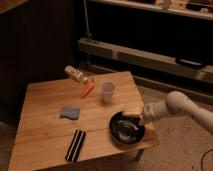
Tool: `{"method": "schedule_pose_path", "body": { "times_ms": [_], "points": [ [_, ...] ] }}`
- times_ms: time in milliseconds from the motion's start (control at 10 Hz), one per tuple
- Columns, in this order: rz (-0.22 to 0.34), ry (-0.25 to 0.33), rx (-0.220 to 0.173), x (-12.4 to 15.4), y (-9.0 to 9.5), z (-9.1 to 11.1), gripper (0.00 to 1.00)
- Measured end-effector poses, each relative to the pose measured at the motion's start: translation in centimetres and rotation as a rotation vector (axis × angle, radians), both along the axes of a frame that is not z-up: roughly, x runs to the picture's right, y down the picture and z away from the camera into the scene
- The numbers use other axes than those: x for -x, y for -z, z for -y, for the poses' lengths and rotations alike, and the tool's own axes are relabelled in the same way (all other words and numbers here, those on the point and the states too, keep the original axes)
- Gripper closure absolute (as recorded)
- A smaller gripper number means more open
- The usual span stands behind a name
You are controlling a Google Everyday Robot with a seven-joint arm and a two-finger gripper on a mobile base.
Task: Pick up the ceramic bowl
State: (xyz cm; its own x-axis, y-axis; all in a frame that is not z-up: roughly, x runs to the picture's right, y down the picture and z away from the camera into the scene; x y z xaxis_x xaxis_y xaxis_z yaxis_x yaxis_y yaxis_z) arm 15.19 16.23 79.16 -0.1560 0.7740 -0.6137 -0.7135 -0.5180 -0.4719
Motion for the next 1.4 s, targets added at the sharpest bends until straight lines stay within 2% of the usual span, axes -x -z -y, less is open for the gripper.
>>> {"method": "schedule_pose_path", "body": {
  "times_ms": [200,400,500,700,900,1200,1400],
  "points": [
    [-0.002,-0.006,0.007,0.0,-0.3,-0.2,0.20],
    [0.003,-0.028,-0.017,-0.8,0.4,0.5,0.20],
    [0.006,-0.036,-0.036,-1.1,1.2,1.3,0.20],
    [0.014,-0.053,-0.099,-2.0,4.1,4.0,0.20],
    [0.019,-0.064,-0.137,-2.7,5.9,5.4,0.20],
    [0.031,-0.086,-0.150,-3.7,6.3,5.2,0.20],
    [0.031,-0.086,-0.140,-4.0,6.1,4.7,0.20]
  ]
}}
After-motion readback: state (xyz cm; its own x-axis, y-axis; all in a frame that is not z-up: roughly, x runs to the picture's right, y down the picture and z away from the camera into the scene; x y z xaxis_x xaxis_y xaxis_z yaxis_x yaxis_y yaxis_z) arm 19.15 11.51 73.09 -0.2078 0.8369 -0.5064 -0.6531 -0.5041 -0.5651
